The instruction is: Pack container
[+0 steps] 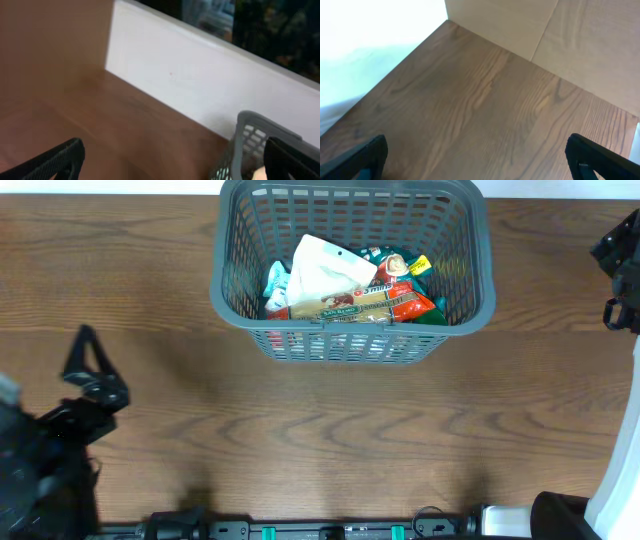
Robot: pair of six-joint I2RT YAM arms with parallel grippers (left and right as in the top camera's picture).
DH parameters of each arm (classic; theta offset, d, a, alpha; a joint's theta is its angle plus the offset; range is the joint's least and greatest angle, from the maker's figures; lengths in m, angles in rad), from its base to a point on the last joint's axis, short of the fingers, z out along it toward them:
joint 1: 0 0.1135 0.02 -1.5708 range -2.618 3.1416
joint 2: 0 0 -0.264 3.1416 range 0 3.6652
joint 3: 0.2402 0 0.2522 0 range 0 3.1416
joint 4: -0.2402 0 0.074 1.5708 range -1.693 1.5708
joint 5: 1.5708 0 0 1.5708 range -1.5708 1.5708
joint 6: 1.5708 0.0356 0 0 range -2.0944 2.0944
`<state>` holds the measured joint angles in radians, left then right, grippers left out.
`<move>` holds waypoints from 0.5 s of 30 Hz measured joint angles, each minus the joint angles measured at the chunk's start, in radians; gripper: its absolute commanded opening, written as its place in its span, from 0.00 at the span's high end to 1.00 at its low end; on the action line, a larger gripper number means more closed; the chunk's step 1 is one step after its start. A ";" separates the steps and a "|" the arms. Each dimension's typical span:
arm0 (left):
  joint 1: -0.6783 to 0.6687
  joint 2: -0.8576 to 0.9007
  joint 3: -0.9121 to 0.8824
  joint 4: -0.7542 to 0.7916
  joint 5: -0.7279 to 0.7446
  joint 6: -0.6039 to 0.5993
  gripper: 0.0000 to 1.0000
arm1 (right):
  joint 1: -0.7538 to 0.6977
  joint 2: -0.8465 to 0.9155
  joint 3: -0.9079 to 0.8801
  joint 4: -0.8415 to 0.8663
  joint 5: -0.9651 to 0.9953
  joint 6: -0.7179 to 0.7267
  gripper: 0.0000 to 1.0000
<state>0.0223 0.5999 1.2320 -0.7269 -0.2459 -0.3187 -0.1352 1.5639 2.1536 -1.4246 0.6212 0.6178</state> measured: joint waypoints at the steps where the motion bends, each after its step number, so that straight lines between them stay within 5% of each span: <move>1: 0.005 -0.013 -0.040 0.023 0.019 0.000 0.01 | 0.000 0.000 0.000 0.000 0.000 0.000 0.01; 15: 0.017 -0.173 -0.514 0.273 0.194 -0.003 0.01 | 0.000 0.000 0.000 0.000 0.000 0.000 0.01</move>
<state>0.0395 0.4271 0.7177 -0.4538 -0.0517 -0.3222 -0.1352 1.5639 2.1536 -1.4246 0.6212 0.6178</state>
